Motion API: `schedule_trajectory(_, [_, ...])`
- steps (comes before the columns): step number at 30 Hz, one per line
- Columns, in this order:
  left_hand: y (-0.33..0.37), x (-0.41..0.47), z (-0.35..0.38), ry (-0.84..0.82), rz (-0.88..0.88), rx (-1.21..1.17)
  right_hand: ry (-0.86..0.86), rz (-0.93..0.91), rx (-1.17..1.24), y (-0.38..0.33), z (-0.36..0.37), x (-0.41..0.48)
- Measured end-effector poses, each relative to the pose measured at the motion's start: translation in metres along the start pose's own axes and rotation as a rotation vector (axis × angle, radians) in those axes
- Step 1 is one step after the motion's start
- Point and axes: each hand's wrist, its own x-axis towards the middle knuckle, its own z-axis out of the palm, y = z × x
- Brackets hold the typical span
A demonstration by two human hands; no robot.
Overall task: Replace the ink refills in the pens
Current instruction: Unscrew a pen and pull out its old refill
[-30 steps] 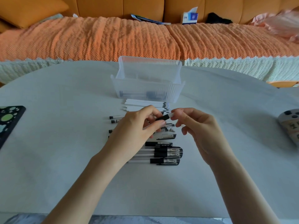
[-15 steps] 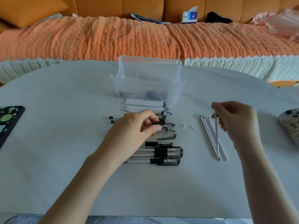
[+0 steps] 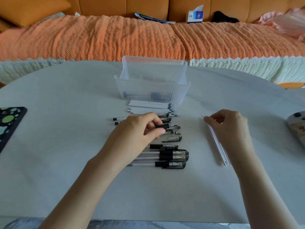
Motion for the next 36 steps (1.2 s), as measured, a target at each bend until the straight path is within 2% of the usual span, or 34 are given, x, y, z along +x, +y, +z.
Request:
schedule_trajectory(2, [0.000, -0.001, -0.001, -0.002, -0.002, 0.008, 0.010, -0.020, -0.022, 0.000, 0.001, 0.000])
schedule_trajectory(5, [0.000, -0.001, -0.002, -0.003, -0.009, 0.011, 0.034, -0.146, 0.012, -0.006, 0.007, 0.001])
schedule_trajectory(12, [0.000, -0.003, -0.005, -0.006, -0.022, 0.012, -0.095, -0.423, -0.007, -0.024, 0.040, 0.002])
schedule_trajectory(17, [-0.001, -0.002, -0.006, -0.003, -0.028, 0.006, -0.100, -0.459, -0.074, -0.024, 0.051, 0.005])
schedule_trajectory(25, [-0.001, -0.002, -0.006, 0.002, -0.024, 0.008, -0.115, -0.428, -0.042, -0.025, 0.050, 0.006])
schedule_trajectory(36, [-0.001, -0.002, -0.005, -0.003, -0.025, 0.014, -0.051, -0.488, -0.181, -0.026, 0.050, 0.002])
